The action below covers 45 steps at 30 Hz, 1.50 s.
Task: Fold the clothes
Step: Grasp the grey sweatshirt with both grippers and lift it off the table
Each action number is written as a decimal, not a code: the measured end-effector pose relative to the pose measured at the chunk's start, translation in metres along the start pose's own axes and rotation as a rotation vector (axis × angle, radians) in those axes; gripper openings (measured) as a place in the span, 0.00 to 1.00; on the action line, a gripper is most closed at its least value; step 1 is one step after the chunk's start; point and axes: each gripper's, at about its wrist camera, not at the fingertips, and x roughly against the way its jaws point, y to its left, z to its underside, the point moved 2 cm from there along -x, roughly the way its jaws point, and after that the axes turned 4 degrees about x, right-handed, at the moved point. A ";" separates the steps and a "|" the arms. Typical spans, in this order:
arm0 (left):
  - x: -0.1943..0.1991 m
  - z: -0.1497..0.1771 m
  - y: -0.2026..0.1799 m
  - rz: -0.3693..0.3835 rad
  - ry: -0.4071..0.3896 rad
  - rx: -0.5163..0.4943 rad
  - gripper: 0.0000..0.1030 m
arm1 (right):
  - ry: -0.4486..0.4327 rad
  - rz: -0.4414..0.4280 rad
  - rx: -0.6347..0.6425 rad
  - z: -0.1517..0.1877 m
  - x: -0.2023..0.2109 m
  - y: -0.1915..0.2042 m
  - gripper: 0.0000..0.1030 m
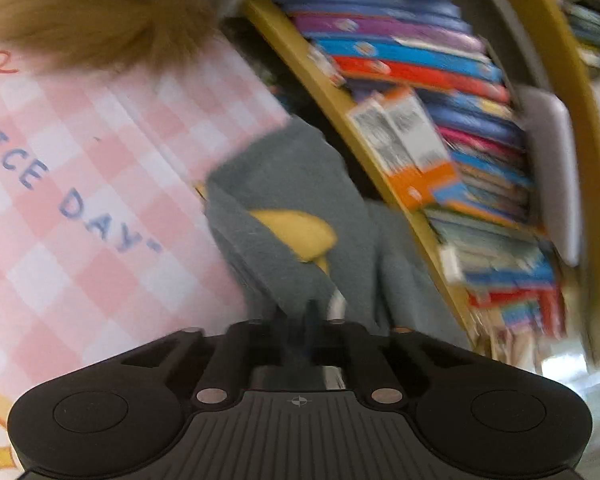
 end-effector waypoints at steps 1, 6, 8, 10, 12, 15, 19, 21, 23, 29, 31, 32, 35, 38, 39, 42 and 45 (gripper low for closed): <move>0.007 0.007 -0.004 0.022 0.008 -0.047 0.04 | -0.009 0.007 0.030 -0.002 0.000 0.003 0.87; 0.061 0.057 -0.014 0.094 0.078 -0.315 0.04 | -0.047 0.025 0.138 -0.015 0.001 0.021 0.61; 0.083 0.078 -0.009 0.109 0.109 -0.377 0.04 | -0.046 0.015 0.138 -0.016 0.000 0.028 0.58; 0.102 0.100 -0.002 0.113 0.147 -0.436 0.04 | -0.035 0.015 0.132 -0.016 -0.001 0.035 0.58; 0.115 0.123 0.005 0.120 0.219 -0.512 0.04 | -0.009 0.032 0.129 -0.014 -0.005 0.043 0.58; 0.124 0.147 0.002 0.132 0.341 -0.650 0.07 | 0.042 0.058 0.149 -0.006 -0.011 0.060 0.58; 0.147 0.147 0.009 0.124 0.339 -0.735 0.20 | 0.061 0.039 0.184 0.005 -0.003 0.092 0.58; 0.160 0.136 0.022 0.121 0.335 -0.709 0.44 | 0.063 0.029 0.232 0.008 0.002 0.110 0.58; 0.175 0.120 0.038 0.113 0.324 -0.670 0.56 | 0.080 0.034 0.270 0.011 0.002 0.123 0.58; 0.204 0.086 0.078 0.081 0.263 -0.608 0.67 | 0.182 0.100 0.355 0.034 -0.012 0.133 0.59; 0.199 0.072 0.077 0.041 0.201 -0.634 0.67 | 0.196 0.116 0.394 0.043 -0.014 0.133 0.58; 0.193 0.066 0.073 0.015 0.165 -0.647 0.67 | 0.199 0.122 0.414 0.046 -0.015 0.134 0.54; 0.169 0.051 0.052 -0.059 0.090 -0.684 0.67 | 0.195 0.158 0.429 0.047 -0.016 0.131 0.36; 0.141 0.038 0.036 -0.101 0.066 -0.731 0.67 | 0.182 0.176 0.417 0.045 -0.011 0.123 0.17; 0.131 0.034 0.030 -0.112 0.074 -0.748 0.67 | 0.177 0.168 0.401 0.043 -0.008 0.119 0.14; 0.105 0.030 0.020 -0.131 0.112 -0.781 0.67 | 0.157 0.153 0.339 0.038 0.004 0.104 0.07; 0.081 0.031 0.014 -0.135 0.153 -0.800 0.70 | 0.101 0.172 0.257 0.029 0.027 0.083 0.06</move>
